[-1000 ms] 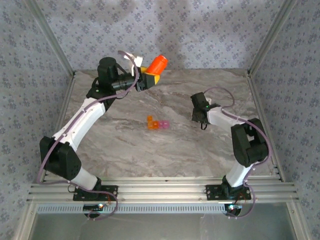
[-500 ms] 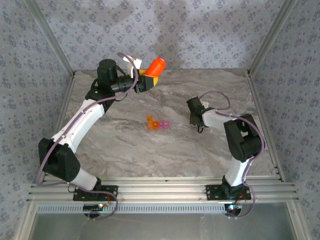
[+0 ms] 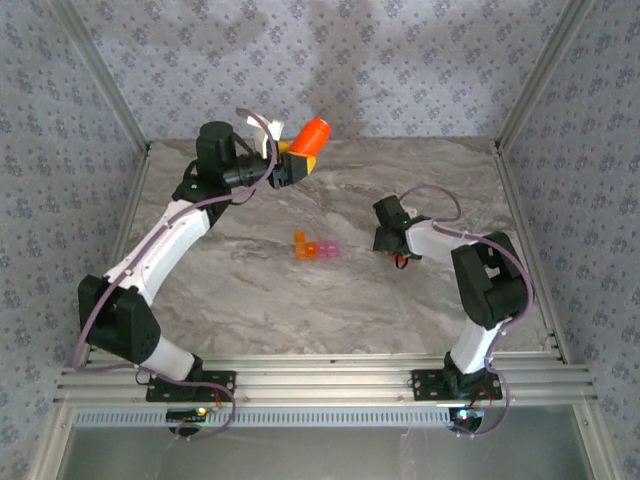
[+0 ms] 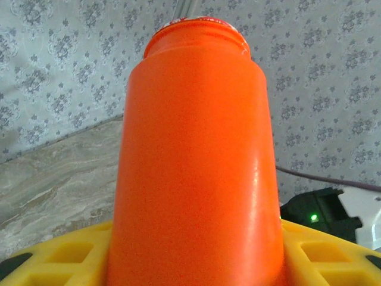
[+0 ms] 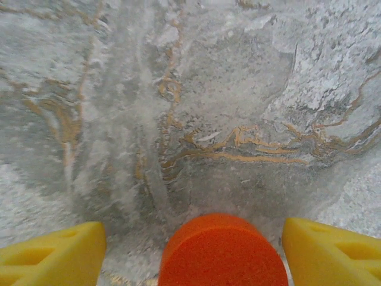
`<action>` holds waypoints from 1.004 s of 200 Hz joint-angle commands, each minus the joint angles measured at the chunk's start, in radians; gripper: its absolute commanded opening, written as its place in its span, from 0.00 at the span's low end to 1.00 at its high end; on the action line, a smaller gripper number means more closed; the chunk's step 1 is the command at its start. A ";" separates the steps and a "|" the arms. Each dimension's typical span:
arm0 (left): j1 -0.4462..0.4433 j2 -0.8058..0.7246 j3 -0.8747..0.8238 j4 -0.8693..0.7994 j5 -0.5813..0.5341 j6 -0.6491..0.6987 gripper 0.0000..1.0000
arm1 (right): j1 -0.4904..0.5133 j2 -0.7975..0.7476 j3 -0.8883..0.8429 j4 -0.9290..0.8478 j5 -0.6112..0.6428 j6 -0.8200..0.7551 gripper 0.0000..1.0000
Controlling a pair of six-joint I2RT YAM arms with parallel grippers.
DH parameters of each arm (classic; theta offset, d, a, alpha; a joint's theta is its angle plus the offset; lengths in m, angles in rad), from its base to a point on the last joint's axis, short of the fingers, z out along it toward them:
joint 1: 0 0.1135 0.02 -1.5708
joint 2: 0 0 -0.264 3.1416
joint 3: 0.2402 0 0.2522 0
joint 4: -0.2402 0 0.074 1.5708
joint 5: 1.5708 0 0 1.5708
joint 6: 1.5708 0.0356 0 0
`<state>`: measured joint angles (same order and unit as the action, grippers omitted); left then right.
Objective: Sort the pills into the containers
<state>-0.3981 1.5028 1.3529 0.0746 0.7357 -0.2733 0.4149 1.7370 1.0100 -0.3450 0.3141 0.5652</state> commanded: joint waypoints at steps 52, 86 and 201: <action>0.000 -0.134 -0.149 0.002 -0.116 -0.010 0.00 | -0.035 -0.155 0.130 -0.097 -0.253 -0.090 0.80; -0.027 -0.187 -0.219 -0.025 -0.171 -0.012 0.00 | -0.059 -0.189 0.135 -0.090 -0.340 -0.091 0.80; -0.099 -0.351 -0.483 -0.019 -0.347 -0.020 0.00 | -0.090 -0.127 0.173 -0.034 -0.474 -0.103 0.80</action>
<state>-0.4919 1.2144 0.9112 0.0322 0.4320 -0.2817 0.3168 1.5837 1.1522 -0.3851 -0.1215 0.4774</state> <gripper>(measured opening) 0.528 0.800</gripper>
